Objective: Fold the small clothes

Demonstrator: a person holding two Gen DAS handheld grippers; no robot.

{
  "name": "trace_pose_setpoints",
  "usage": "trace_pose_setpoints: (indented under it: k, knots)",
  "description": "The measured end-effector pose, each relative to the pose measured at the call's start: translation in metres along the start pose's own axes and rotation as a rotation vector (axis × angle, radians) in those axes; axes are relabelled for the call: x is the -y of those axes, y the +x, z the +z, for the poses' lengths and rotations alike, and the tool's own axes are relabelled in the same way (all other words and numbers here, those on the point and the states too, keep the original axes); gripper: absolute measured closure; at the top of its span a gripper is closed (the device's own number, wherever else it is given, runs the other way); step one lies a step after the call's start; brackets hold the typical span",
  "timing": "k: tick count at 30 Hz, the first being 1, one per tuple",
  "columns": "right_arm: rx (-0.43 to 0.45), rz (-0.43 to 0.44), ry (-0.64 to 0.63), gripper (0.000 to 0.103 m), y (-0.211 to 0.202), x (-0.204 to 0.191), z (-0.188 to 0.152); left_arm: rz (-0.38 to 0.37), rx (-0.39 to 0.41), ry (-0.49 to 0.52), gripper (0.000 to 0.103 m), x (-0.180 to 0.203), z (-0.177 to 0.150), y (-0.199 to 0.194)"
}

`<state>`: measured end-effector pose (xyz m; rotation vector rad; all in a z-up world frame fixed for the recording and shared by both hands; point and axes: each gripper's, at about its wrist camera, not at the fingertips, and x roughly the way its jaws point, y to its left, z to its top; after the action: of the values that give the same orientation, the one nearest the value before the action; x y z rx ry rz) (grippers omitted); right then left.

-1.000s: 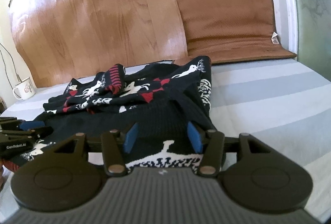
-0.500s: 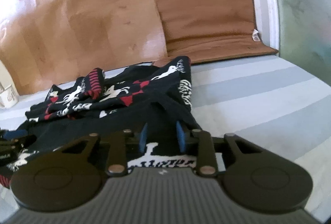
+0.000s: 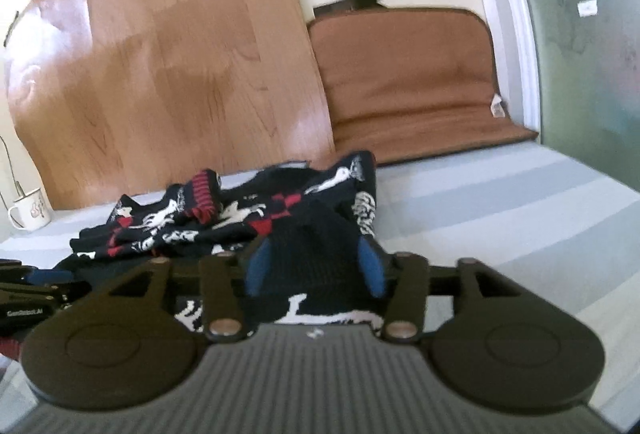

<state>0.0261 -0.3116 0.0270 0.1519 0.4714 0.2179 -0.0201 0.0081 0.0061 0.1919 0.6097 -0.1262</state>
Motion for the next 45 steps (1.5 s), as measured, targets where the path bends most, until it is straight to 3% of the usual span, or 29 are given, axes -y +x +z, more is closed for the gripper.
trace_pose_setpoints:
  k: [5,9,18,23,26,29,32,34,35,38,41,45]
  knots:
    - [-0.048,0.015,-0.005,0.049,0.008,0.0,0.003,0.006,0.0,0.003,0.068,0.0,0.0,0.0]
    - [-0.123,-0.031,-0.031,0.048,0.021,-0.006,0.002,0.011,0.0,0.006,0.067,0.001,0.0,0.001]
    - [-0.139,-0.105,0.012,0.05,0.025,0.001,0.001,0.02,0.0,0.009,0.067,0.002,0.0,0.001]
    - [-0.137,-0.102,0.006,0.048,0.025,0.001,0.001,0.011,0.005,0.002,0.065,0.001,-0.001,0.0]
    - [-0.122,-0.047,0.057,0.046,0.018,0.011,0.003,-0.068,0.054,-0.049,0.047,-0.011,-0.002,-0.012]
    - [-0.095,0.026,0.179,0.041,0.005,0.032,0.004,-0.166,0.069,-0.152,0.046,-0.034,-0.004,-0.023]
    - [-0.117,0.051,0.22,0.037,-0.007,0.047,0.005,-0.194,0.037,-0.227,0.043,-0.056,-0.01,-0.034]
    - [-0.17,0.094,0.213,0.033,-0.016,0.054,0.007,-0.203,-0.008,-0.257,0.032,-0.069,-0.016,-0.042]
    - [-0.198,0.115,0.217,0.032,-0.02,0.059,0.007,-0.205,-0.032,-0.271,0.019,-0.076,-0.017,-0.045]
    - [-0.249,0.159,0.214,0.031,-0.036,0.072,0.006,-0.259,-0.069,-0.316,0.015,-0.096,-0.02,-0.056]
    - [-0.228,0.132,0.185,0.031,-0.034,0.082,0.022,-0.206,-0.057,-0.235,0.011,-0.106,0.001,-0.056]
    - [-0.199,0.152,0.112,0.029,0.011,0.073,0.064,-0.148,-0.033,-0.109,0.0,-0.114,0.049,-0.022]
